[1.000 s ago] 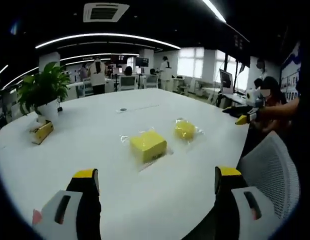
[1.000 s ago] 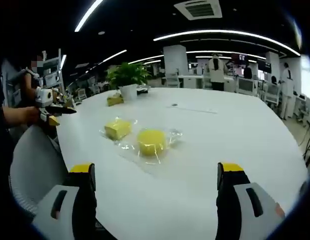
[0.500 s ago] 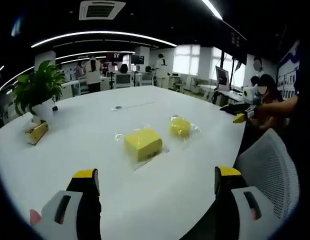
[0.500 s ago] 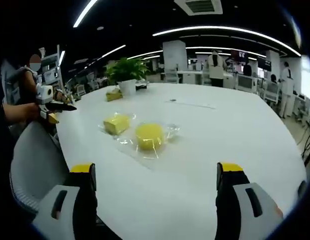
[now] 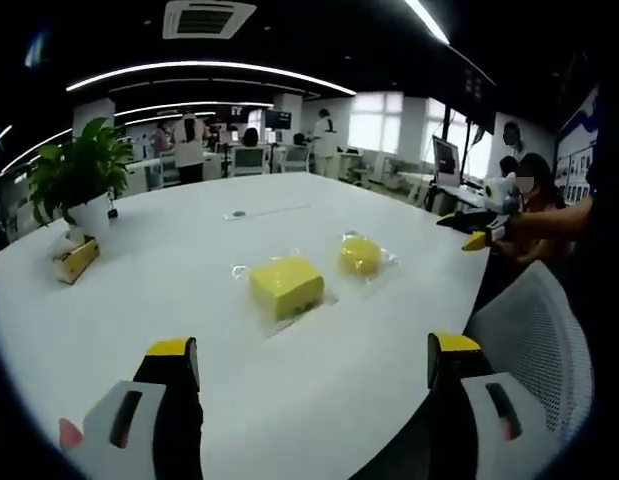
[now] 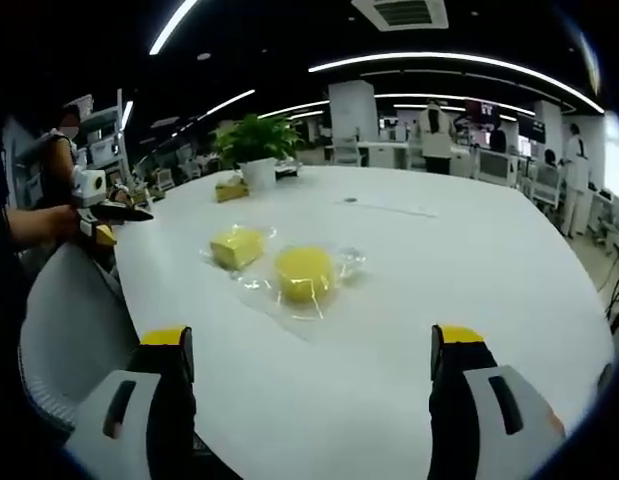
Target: Compare the silicone blocks by pressing each to a similar depth, holding the contact briefly, and releasing to observe deformation and rebound differences across the visible hardness samples.
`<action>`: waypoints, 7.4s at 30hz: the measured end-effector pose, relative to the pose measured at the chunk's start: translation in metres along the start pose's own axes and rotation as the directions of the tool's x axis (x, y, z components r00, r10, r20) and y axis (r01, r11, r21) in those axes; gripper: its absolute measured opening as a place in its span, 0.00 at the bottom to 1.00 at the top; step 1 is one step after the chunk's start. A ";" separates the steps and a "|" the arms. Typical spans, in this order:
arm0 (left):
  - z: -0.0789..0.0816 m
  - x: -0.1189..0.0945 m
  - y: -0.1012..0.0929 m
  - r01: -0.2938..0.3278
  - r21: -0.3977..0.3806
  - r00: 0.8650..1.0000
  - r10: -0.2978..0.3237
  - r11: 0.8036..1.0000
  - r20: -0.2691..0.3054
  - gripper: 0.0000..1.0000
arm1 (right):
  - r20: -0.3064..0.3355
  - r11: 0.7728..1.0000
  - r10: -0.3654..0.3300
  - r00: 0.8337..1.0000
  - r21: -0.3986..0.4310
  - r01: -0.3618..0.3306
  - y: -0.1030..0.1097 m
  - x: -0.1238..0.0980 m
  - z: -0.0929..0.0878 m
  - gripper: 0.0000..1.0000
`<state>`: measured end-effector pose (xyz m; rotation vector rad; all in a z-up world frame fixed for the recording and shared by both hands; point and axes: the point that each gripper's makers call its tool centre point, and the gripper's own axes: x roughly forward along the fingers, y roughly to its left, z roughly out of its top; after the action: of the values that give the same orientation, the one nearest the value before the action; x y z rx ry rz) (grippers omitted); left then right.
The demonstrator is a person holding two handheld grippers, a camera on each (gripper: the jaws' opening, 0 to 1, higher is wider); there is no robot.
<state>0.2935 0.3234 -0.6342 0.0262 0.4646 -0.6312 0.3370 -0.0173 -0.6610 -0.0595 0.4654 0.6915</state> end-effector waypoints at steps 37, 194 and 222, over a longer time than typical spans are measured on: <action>-0.004 0.003 -0.004 0.011 -0.005 1.000 -0.011 1.000 -0.013 0.97 | -0.014 1.000 0.002 1.000 -0.002 -0.002 0.000 0.001 -0.004 0.91; 0.174 0.064 0.022 0.264 0.018 0.963 -0.264 0.964 0.061 0.00 | -0.035 1.000 0.021 0.999 0.003 -0.021 0.044 -0.028 0.017 0.72; 0.280 0.023 -0.036 0.362 0.260 0.885 -0.417 0.895 0.205 0.00 | -0.014 0.970 0.198 0.980 -0.139 -0.198 0.075 -0.002 0.082 0.69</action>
<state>0.4044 0.2354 -0.3888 0.0561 0.1446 -1.0703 0.3209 0.0556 -0.5792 -0.1466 0.4254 0.9208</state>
